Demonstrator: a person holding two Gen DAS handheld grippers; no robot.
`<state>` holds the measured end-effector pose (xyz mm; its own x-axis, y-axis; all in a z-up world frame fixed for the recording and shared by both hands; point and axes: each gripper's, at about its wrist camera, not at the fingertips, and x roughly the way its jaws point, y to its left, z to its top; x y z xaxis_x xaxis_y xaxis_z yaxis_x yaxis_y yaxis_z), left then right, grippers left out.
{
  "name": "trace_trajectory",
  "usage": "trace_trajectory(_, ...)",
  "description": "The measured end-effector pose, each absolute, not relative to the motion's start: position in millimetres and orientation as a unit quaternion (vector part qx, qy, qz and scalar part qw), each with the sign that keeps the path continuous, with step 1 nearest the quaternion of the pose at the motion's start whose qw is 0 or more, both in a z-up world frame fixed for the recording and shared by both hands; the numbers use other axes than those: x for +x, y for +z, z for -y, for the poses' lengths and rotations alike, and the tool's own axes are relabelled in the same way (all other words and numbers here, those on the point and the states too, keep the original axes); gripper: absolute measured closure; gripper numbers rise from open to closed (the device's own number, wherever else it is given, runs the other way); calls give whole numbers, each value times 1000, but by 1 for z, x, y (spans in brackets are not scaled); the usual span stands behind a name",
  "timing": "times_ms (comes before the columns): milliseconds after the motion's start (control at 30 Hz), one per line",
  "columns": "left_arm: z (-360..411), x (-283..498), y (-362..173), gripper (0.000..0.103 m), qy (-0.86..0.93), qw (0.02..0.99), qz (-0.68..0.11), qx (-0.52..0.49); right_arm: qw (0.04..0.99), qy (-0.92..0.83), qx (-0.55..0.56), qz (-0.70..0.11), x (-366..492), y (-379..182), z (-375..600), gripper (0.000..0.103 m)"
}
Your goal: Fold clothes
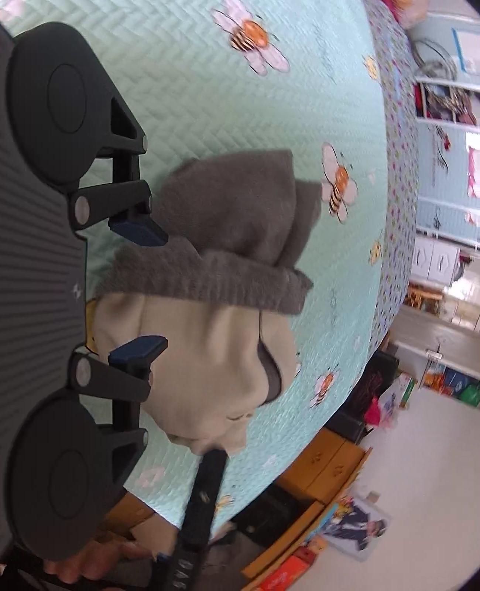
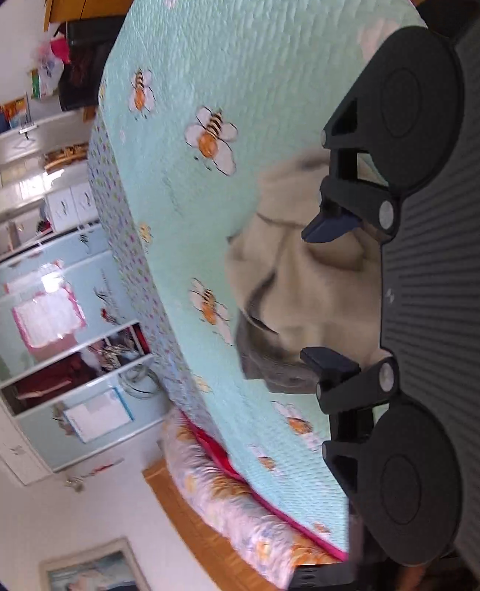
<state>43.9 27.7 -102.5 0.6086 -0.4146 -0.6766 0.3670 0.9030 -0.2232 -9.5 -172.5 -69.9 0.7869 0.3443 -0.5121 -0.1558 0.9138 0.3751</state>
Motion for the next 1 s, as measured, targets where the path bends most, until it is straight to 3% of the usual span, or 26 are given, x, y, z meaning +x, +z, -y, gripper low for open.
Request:
trace_trajectory(133, -3, 61, -128, 42, -198, 892, -406, 26, 923, 109, 131, -345, 18, -102, 147, 37)
trace_trajectory(167, -7, 64, -132, 51, -195, 891, -410, 15, 919, 100, 137, -356, 26, -110, 147, 44)
trace_trajectory(200, -14, 67, -134, 73, -195, 890, -412, -5, 914, 95, 151, -363, 31, -118, 150, 56)
trace_trajectory(233, -22, 69, -137, 78, -194, 889, -415, -24, 910, 92, 170, -367, 33, -121, 157, 74)
trace_trajectory(267, -29, 72, -139, 78, -194, 887, -417, -44, 906, 90, 187, -368, 35, -124, 165, 81)
trace_trajectory(367, -53, 71, -130, 84, -201, 886, -404, -102, 921, 79, 206, -322, 25, -106, 191, 90)
trace_trajectory(400, -57, 71, -124, 96, -202, 888, -398, -108, 927, 72, 205, -305, 21, -97, 198, 90)
trace_trajectory(533, -59, 59, -99, 95, -224, 897, -363, -114, 938, 77, 212, -264, 9, -65, 210, 91)
trace_trajectory(600, -54, 53, -95, 93, -231, 898, -359, -108, 935, 74, 193, -287, 12, -68, 203, 91)
trace_trajectory(733, -42, 40, -89, 93, -240, 897, -358, -93, 946, 62, 176, -266, -8, -63, 190, 86)
trace_trajectory(800, -32, 26, -81, 94, -276, 896, -338, -82, 951, 83, 177, -238, -21, -54, 182, 74)
trace_trajectory(833, -24, 19, -76, 94, -296, 895, -327, -69, 950, 101, 178, -235, -23, -51, 177, 62)
trace_trajectory(1000, 8, 3, -75, 94, -340, 891, -301, 0, 922, 163, 226, -268, -8, -48, 167, 57)
